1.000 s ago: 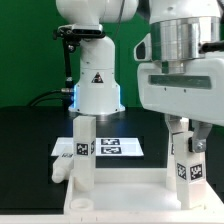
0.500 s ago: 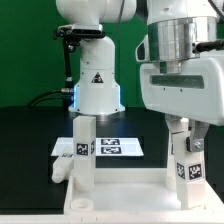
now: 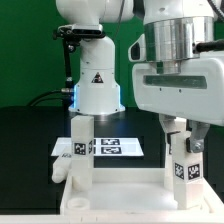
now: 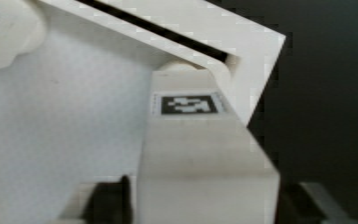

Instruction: Assemble desk

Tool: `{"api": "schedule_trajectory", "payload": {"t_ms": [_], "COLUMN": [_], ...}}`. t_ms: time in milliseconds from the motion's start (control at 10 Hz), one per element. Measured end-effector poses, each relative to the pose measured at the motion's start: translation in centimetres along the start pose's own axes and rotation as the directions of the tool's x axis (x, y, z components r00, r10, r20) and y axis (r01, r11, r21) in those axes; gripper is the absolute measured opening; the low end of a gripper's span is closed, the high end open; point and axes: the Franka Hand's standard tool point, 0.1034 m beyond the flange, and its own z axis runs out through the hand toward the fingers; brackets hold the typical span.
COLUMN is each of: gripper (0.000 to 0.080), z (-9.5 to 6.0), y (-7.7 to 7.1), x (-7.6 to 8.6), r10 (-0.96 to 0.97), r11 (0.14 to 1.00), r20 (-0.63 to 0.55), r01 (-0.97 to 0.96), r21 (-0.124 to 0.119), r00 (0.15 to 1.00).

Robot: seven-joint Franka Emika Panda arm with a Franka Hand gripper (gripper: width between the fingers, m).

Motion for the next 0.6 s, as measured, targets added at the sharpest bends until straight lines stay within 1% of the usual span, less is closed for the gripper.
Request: {"api": "schedule_trajectory", "payload": {"t_ms": [100, 200, 300, 400, 500, 600], "gripper": [0.0525, 0.0525, 0.0622, 0.0622, 0.0645, 0.0648], "z": [-0.33, -0.57, -0.60, -0.51, -0.48, -0.45], "y": [-0.24, -0.83, -0.89, -0.85, -0.84, -0.83], "x": [-0.35, -0.64, -0.83, -0.84, -0.85, -0.86], "r10": [-0.153, -0.188, -0.164, -0.061, -0.008, 0.028], "r11": [0.987, 0.982, 0.986, 0.998, 1.000, 0.999], "r20": [0.031, 0.033, 0.035, 0.034, 0.033, 0.032], "r01": [0.154, 0.189, 0.165, 0.061, 0.009, -0.027], "r21": [-0.034, -0.020, -0.012, -0.017, -0.019, -0.021], "r00": [0.988, 0.982, 0.986, 0.998, 0.999, 0.999]}}
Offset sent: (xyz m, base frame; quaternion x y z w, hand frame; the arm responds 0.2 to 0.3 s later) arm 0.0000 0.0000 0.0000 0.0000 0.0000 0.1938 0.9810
